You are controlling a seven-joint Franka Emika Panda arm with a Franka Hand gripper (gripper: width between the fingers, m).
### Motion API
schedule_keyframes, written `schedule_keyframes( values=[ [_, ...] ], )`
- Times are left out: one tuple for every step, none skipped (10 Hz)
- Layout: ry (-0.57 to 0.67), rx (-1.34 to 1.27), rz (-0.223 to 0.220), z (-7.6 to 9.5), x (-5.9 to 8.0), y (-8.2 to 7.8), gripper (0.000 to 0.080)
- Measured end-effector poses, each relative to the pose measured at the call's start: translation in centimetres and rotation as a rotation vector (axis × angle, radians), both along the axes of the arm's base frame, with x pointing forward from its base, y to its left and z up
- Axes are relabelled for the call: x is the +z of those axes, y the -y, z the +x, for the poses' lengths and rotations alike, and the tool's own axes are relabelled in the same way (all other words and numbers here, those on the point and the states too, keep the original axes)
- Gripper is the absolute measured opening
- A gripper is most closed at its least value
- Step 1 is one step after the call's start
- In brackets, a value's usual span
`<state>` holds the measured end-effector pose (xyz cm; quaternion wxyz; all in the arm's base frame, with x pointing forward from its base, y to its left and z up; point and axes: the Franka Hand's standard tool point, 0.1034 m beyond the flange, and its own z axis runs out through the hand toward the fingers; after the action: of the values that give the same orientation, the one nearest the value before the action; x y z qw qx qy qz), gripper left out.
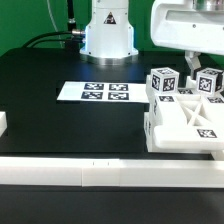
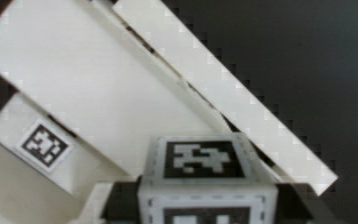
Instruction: Assemble chair
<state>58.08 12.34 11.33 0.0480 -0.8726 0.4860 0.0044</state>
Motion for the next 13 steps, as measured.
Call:
schedule_keyframes(
  values=[
    [-0.009, -0.131, 0.023, -0.08, -0.03, 0.10, 0.0284],
    [-0.017, -0.218, 0.034, -0.08, -0.05, 0.09, 0.0284],
    [-0.017, -0.269, 0.041, -0.02, -0.05, 0.05, 0.0284],
    [-0.022, -0.337, 0.047, 0.02, -0.04, 0.00, 0.0284],
    [-0.023, -0.347, 0.047, 0.01, -0.06, 0.00, 0.0294],
    [-0.024, -0.341, 0.046, -0.03, -0.15, -0.02, 0.0294],
    [-0.024, -0.303, 0.043, -0.08, -0.19, -0.02, 0.0495],
    [-0.031, -0.276, 0.042, -0.02, -0.10, -0.17, 0.0495],
    [-0.022, -0.211, 0.039, 0.00, -0.15, -0.12, 0.0624],
    [-0.013, -0.119, 0.035, 0.00, -0.17, -0.11, 0.0624],
    [-0.007, -0.057, 0.033, -0.01, -0.18, -0.10, 0.0644],
    [-0.002, -0.013, 0.031, -0.01, -0.19, -0.10, 0.0648],
    [0.001, 0.084, 0.024, -0.06, -0.21, -0.10, 0.0648]
  ],
)
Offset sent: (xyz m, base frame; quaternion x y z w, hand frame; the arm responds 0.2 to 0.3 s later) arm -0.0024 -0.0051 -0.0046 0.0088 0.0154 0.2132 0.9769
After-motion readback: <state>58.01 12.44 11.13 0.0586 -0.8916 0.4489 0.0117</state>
